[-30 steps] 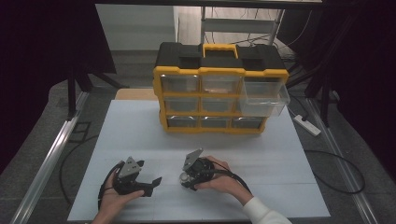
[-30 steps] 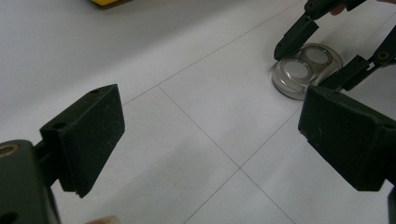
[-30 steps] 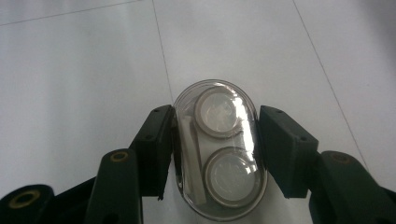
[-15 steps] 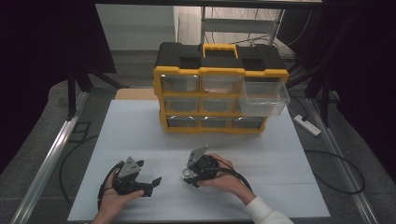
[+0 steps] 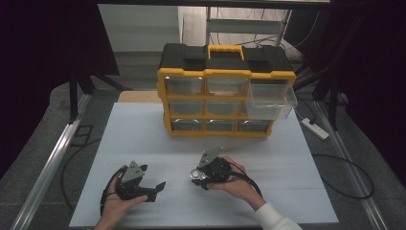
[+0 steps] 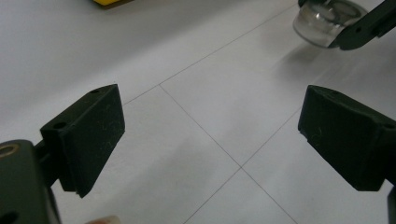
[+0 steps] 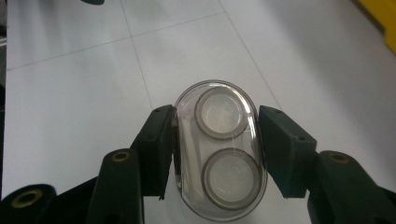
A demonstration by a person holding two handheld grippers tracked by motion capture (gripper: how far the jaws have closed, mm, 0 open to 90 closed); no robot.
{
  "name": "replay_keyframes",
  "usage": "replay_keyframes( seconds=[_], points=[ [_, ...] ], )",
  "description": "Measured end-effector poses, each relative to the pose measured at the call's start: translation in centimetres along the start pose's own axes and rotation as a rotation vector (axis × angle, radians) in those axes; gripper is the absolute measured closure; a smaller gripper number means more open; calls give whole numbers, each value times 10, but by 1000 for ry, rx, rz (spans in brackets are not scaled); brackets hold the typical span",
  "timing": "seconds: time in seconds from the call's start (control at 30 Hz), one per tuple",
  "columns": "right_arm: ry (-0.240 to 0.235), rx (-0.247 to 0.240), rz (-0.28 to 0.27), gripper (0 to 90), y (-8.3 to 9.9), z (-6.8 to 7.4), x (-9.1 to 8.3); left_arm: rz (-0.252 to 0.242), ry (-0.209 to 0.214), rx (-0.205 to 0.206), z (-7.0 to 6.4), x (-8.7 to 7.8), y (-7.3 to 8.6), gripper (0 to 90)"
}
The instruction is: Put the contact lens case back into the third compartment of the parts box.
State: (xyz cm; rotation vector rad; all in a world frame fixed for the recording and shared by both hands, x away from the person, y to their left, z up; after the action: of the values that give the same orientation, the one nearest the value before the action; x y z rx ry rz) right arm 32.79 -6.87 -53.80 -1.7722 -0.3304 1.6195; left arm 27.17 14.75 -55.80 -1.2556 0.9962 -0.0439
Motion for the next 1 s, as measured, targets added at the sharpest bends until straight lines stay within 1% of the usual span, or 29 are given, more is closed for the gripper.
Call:
replay_keyframes(
  seconds=[0.3, 0.43, 1.0],
  points=[
    [49, 27, -38, 477, 4, -5, -13, -1, -2, -1, 0, 0, 0, 76],
    [65, 43, -37, 478, 9, -8, -15, -2, -4, 0, 1, -1, 0, 76],
    [94, 72, -65, 479, 19, -13, -26, -2, -6, 3, 1, -1, 0, 76]
  ],
)
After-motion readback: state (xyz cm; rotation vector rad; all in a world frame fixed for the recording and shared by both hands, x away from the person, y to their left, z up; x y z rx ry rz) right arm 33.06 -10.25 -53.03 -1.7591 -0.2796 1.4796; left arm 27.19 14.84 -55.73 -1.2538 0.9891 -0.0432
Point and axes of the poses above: each handheld gripper's, and its own axes: x roughly forward along the jaws, y roughly out of its underside, z roughly to its left, the point moved 6 cm from there along x, roughly forward along the jaws, and after that the axes turned 4 degrees about x, right-handed, at the moved point
